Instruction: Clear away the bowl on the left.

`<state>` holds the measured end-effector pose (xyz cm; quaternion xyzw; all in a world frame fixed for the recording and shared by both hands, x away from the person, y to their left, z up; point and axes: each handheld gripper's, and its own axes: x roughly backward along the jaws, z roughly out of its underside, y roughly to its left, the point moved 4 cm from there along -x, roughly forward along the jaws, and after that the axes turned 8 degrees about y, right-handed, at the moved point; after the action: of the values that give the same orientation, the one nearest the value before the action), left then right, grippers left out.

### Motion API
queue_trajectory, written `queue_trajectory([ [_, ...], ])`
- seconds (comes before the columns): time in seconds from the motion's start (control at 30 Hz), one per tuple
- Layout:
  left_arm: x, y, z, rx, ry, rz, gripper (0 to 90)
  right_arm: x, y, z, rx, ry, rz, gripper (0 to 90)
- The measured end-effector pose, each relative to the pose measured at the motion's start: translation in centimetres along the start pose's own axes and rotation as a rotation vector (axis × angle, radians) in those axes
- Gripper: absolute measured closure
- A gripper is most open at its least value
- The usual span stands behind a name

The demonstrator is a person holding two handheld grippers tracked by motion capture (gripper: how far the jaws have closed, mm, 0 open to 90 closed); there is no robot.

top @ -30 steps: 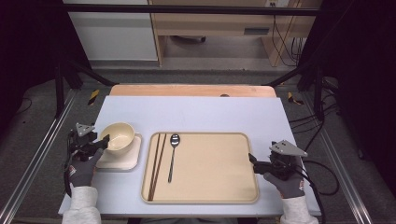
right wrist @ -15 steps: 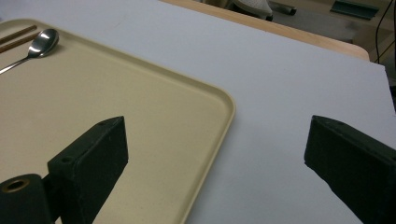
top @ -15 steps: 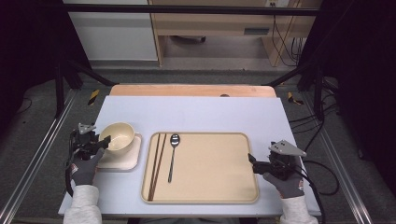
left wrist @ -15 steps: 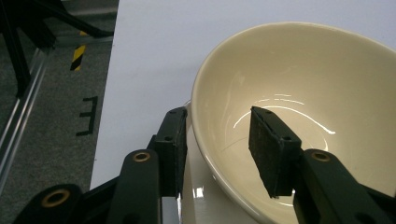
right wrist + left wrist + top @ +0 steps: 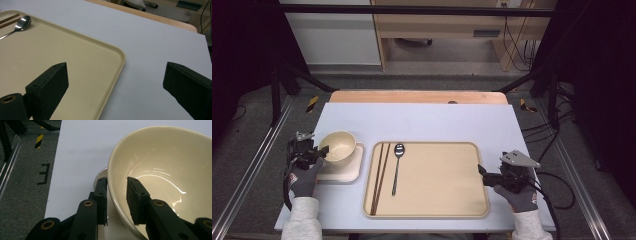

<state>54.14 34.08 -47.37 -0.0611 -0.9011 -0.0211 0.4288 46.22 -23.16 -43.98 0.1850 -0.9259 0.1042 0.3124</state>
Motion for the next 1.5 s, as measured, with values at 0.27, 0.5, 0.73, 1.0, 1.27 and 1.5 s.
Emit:
queue_trajectory([
  [0.27, -0.3, -0.1, -0.1, 0.001, 0.013, -0.021, 74.4, -0.2, 0.0, 0.0, 0.004, 0.005, 0.002, 6.2],
  [0.5, -0.3, -0.1, -0.2, 0.021, 0.008, -0.015, 80.0, -0.3, 0.1, 0.1, -0.001, 0.014, -0.001, 6.1],
  [0.73, 0.3, -0.3, -0.3, 0.031, -0.031, 0.001, 81.7, -0.3, 0.1, 0.1, 0.000, 0.012, 0.001, 6.1],
  [1.0, 1.1, -0.7, -0.3, 0.013, -0.056, -0.005, 82.7, -0.3, 0.1, 0.1, -0.002, 0.014, -0.001, 6.1],
  [1.27, 1.8, -1.1, -0.4, 0.002, -0.093, 0.000, 82.1, -0.3, 0.0, 0.1, 0.003, 0.013, 0.003, 5.9],
  [1.5, 2.3, -1.5, -0.4, -0.015, -0.110, -0.001, 81.4, -0.1, 0.0, 0.1, -0.005, 0.011, 0.002, 5.9],
])
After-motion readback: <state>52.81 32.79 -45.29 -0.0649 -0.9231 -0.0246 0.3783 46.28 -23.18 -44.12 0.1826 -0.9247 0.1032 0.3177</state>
